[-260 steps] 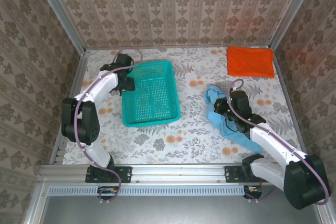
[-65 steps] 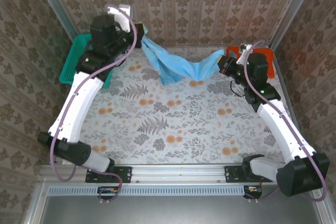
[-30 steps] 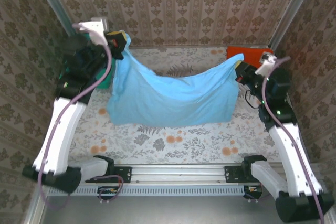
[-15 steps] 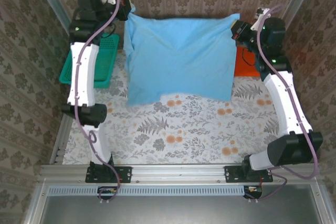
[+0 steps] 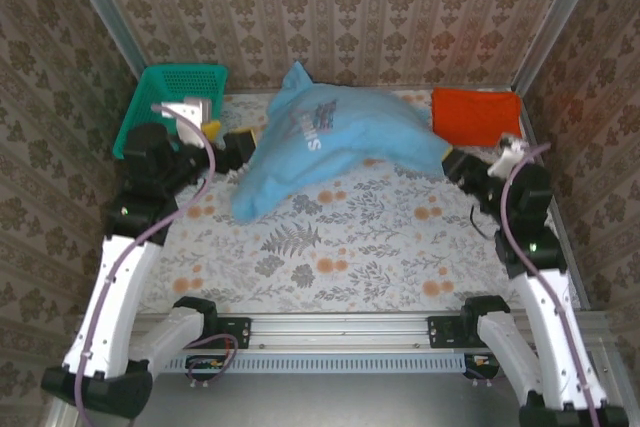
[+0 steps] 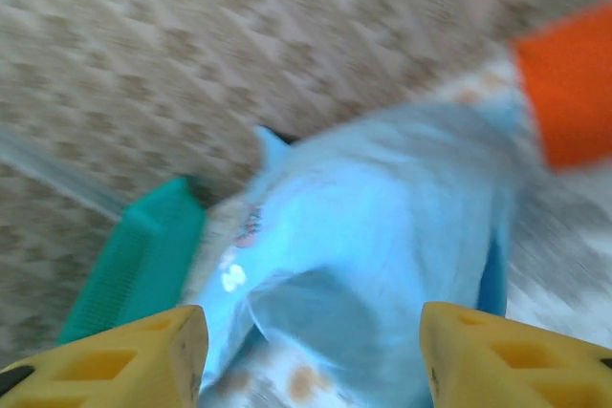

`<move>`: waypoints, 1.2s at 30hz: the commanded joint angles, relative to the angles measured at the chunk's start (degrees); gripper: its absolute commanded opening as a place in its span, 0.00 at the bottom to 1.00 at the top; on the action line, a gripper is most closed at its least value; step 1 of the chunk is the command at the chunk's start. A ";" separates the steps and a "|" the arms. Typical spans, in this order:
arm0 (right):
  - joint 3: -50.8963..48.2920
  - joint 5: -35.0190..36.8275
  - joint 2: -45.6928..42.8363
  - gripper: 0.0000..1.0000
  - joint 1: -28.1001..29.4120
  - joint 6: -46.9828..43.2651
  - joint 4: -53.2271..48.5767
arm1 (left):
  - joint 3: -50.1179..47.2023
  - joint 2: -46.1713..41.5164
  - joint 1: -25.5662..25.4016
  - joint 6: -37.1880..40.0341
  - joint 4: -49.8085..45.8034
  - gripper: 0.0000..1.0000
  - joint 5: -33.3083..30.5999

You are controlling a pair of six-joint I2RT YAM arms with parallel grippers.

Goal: Fold and stack the t-shirts

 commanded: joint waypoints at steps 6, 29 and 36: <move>-6.69 10.52 -3.49 0.68 -1.90 1.91 -3.86 | 0.56 0.75 -0.79 -5.82 1.49 0.99 -6.24; 4.08 8.43 48.12 0.62 2.49 -3.42 2.04 | -10.57 33.53 -7.63 -31.20 -8.93 0.85 -23.98; 6.47 5.90 56.51 0.52 2.32 -2.74 4.51 | -16.34 29.97 -6.17 -35.55 -7.02 0.74 -23.48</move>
